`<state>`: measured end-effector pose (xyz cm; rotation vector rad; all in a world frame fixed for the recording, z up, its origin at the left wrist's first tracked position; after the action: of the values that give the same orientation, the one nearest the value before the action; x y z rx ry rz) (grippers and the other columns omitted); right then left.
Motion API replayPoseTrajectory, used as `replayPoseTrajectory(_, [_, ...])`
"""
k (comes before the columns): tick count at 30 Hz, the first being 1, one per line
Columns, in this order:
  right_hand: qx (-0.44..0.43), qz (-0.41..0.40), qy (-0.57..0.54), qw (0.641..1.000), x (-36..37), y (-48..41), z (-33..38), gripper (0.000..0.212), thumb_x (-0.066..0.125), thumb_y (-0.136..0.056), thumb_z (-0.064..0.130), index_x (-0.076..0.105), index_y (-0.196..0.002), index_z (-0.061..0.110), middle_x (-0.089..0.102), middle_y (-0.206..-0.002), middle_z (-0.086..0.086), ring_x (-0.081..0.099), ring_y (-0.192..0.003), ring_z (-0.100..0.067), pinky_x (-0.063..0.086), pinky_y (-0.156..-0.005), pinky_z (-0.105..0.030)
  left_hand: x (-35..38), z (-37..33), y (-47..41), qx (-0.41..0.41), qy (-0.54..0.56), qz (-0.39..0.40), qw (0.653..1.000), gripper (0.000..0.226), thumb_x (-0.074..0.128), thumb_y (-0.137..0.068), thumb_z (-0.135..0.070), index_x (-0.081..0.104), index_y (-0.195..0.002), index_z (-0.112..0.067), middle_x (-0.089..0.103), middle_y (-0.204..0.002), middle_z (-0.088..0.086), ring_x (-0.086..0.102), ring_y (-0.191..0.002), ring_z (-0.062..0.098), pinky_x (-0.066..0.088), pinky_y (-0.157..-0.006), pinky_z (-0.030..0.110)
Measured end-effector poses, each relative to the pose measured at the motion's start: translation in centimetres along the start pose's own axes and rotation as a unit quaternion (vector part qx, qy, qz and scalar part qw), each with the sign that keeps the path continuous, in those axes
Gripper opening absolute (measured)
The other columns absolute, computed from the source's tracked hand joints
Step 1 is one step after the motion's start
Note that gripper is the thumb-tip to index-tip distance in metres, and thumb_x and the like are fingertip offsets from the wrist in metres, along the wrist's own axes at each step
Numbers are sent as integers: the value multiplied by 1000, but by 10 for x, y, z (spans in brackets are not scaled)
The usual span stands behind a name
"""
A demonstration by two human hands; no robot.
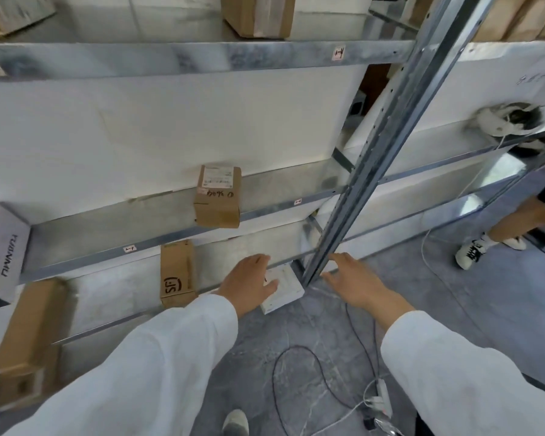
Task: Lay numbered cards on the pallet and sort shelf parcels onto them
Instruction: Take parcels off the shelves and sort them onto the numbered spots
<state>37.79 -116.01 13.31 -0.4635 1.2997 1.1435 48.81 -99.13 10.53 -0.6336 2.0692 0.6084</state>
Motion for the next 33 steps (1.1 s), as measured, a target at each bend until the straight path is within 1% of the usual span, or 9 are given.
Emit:
replayPoseTrajectory(4, [16,46,20,999,23,-29,-15,46,43,-99,40,42,-135,12,48,-133,-9,50,-118,-28,43,-92,-35,26,15,-26,-18,-2,31,999,58,52,-92,-43,42,-137,-8,51,-137,9,47,-124,25,38,-104,36])
replayPoseTrajectory(7, [14,72,21,997,33,-54,-26,46,42,-99,41,41,-135,13,49,-131,-8,52,-117,-28,44,-95,-38,47,23,-45,-37,-28,55,997,60,50,-93,-44,40,-140,-9,48,-140,8,47,-126,26,39,-105,40])
replayPoseTrajectory(12, [20,105,-6,994,57,-103,-51,51,43,-99,39,36,-142,13,43,-143,-8,45,-128,-30,40,-104,-43,74,36,-81,-73,-22,64,995,56,51,-93,-41,41,-139,-9,50,-138,9,47,-125,26,40,-103,39])
replayPoseTrajectory(16, [7,135,-7,991,92,-148,-78,46,43,-98,36,39,-139,15,44,-140,-5,47,-126,-29,42,-102,-42,110,52,-108,-109,-8,62,992,51,51,-94,-36,43,-137,-10,49,-139,10,43,-128,28,37,-104,36])
replayPoseTrajectory(19, [10,160,4,987,126,-181,-109,51,43,-97,36,35,-144,18,41,-146,-5,47,-127,-29,42,-102,-43,153,65,-125,-137,-23,77,987,54,50,-93,-40,40,-140,-16,48,-141,7,42,-131,28,39,-105,39])
replayPoseTrajectory(22, [-9,167,32,985,161,-212,-141,48,43,-96,37,39,-140,18,49,-138,-7,52,-120,-29,46,-98,-43,205,82,-141,-177,-36,98,979,53,49,-93,-45,40,-138,-17,49,-139,6,47,-127,25,42,-102,38])
replayPoseTrajectory(26, [-14,167,28,985,210,-249,-190,49,42,-96,40,38,-139,16,51,-132,-8,55,-113,-29,49,-89,-38,269,104,-170,-188,-34,100,977,53,47,-96,-42,38,-140,-16,48,-141,5,48,-127,23,40,-101,35])
replayPoseTrajectory(30, [-10,164,32,986,269,-285,-231,49,46,-95,37,39,-138,16,52,-131,-10,54,-116,-28,43,-92,-34,335,147,-194,-231,-33,127,964,46,47,-96,-38,43,-134,-12,53,-134,8,51,-121,24,43,-99,36])
replayPoseTrajectory(33, [12,186,15,982,332,-318,-261,50,48,-95,38,39,-140,19,53,-130,-11,55,-114,-31,46,-93,-37,387,177,-229,-225,-73,142,961,45,48,-95,-36,46,-132,-10,54,-132,10,52,-120,26,44,-96,36])
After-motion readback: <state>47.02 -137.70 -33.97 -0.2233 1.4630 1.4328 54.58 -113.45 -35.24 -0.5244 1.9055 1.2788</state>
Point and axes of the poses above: each hand's wrist, its own y-axis away from the middle knuckle, its own x-axis out of the palm, z = x × y, the point moved 9 cm from there along -y, towards the middle knuckle
